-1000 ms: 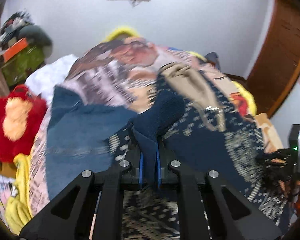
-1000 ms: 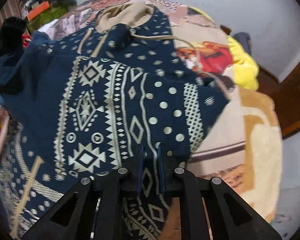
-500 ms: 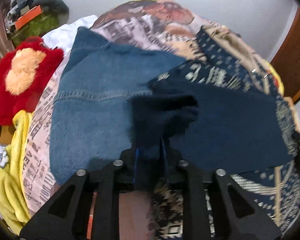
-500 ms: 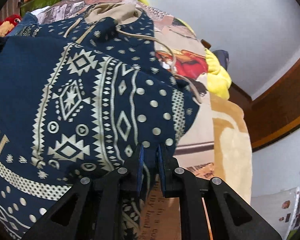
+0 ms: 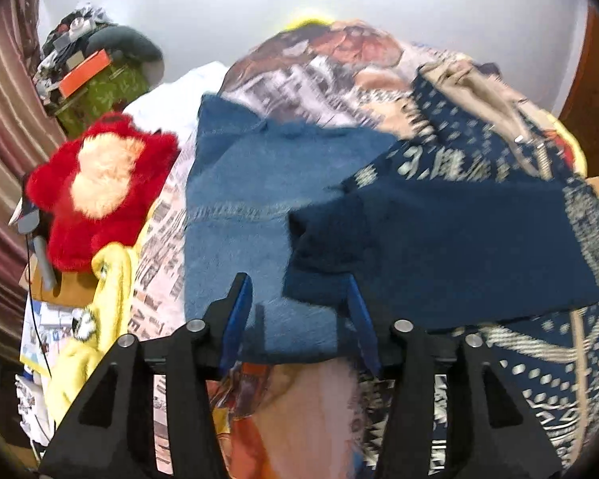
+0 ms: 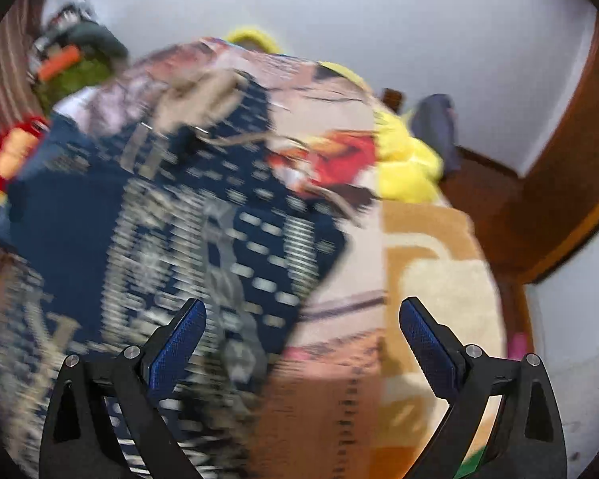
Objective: Fold large clothes
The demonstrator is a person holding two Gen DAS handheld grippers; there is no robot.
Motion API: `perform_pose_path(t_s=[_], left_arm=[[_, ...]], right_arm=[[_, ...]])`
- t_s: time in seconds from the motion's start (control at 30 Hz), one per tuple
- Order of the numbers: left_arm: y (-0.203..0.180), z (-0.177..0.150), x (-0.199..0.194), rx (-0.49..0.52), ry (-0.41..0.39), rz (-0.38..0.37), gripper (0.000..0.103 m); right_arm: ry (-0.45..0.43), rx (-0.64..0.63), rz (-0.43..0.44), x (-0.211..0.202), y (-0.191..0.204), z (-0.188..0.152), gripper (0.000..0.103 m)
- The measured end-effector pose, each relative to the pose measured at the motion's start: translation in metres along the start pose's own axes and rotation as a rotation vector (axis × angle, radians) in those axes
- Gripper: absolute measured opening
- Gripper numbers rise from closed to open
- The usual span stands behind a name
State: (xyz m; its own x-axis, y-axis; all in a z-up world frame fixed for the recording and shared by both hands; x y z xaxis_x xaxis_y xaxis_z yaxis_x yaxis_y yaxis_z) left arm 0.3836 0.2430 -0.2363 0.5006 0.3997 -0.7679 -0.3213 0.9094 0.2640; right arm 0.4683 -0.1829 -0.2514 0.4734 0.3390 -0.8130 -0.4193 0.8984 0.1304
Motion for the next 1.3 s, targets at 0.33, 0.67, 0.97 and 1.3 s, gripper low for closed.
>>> perform_pose_path(t_s=[0.33,0.67,0.97,1.3], left_arm=[[-0.076,0.063,-0.054,0.080,-0.149,-0.154,0.090],[-0.144,0.148,-0.016,0.042,-0.113,-0.243,0.092],[-0.169,0.185,0.090,-0.057,0.079,-0.270,0.092],[-0.179,0.172,0.164,-0.191,0.254,-0.375,0.075]], right_arm=[[-0.072,0.017,0.175,0.007,0.049,0.071,0.097],[-0.086,-0.001,0.147,0.056,0.041,0.151,0.097],[0.019,0.172,0.155,0.158,-0.002,0.191,0.097],[0.023,0.282,0.212,0.224,-0.021,0.192,0.060]])
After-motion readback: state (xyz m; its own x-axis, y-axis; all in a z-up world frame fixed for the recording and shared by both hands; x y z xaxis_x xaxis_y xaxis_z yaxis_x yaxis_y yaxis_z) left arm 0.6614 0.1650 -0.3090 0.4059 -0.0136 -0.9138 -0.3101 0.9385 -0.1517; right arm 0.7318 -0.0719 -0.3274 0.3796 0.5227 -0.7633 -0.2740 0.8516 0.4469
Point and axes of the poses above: each gripper's, at about its wrist camera, not at the fingertips, and x roughly the way its jaws point, y to its left, z to its top, the point moved 2 cm from there along x, roughly the way its jaws point, and after that the axes turned 14 degrees about z, right-handed, at the moved point
